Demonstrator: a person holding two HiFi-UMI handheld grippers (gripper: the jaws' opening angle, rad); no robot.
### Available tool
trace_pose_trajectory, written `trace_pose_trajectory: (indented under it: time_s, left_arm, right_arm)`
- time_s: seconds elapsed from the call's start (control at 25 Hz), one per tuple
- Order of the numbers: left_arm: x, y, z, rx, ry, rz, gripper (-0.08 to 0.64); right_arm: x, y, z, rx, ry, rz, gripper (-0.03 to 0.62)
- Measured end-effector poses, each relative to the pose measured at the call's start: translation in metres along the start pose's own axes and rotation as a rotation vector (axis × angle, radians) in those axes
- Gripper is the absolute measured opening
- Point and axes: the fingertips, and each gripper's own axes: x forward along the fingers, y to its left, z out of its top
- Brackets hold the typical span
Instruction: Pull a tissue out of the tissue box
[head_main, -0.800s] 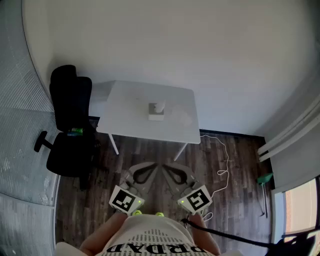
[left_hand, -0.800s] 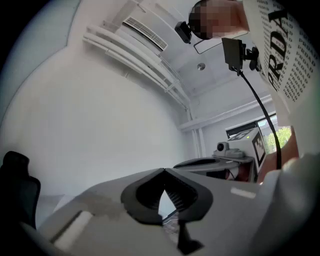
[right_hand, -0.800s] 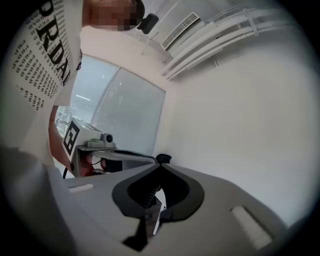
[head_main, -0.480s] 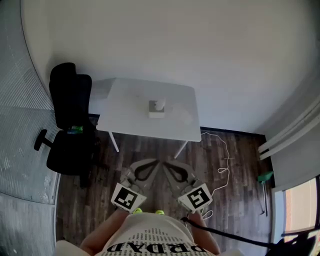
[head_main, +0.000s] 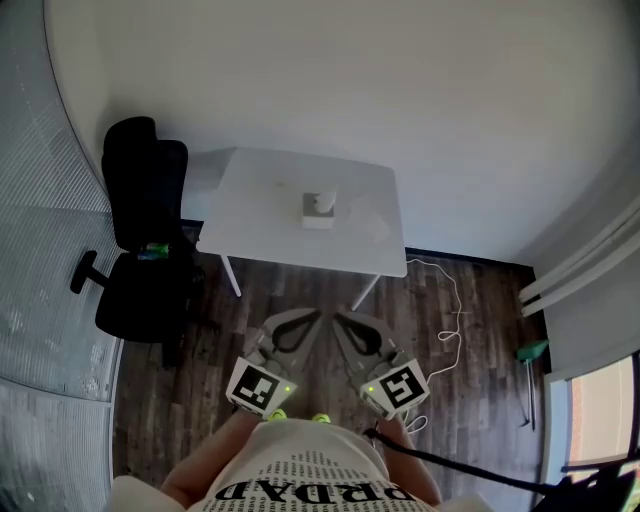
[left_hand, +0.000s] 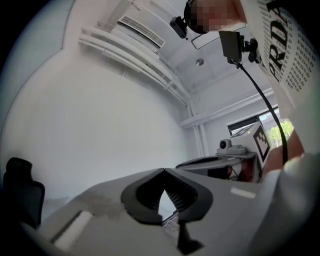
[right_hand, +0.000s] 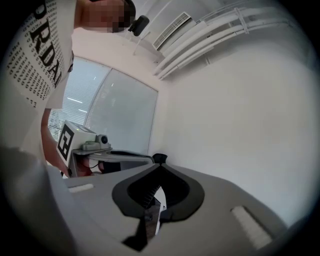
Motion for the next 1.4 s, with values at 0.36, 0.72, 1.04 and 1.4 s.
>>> trace_pose_trajectory:
  time_s: [0.36,0.72,1.04,1.4]
  left_arm:
    - [-0.012,0.003,0.002,-0.015,-0.003,-0.012,0.002]
    - [-0.037,0.007,-0.005,-0.028,-0.002,-0.046,0.002]
    - [-0.044,0.011,-0.01,-0.044,0.002,-0.056,0.002]
    - [-0.015,0.023,-0.025,-0.057,0.023,-0.04,0.002]
  right_arm:
    - [0.002,0.009,-0.003,0.016,0.016,-0.025,0.009]
    - [0.011,0.035,-0.013,0.025,0.035,-0.055,0.011]
    - [0.02,0.047,-0.014,0.022,0.061,-0.039,0.011]
    - [0.031,0.013,-0.024,0.033,0.071,-0.027,0.011]
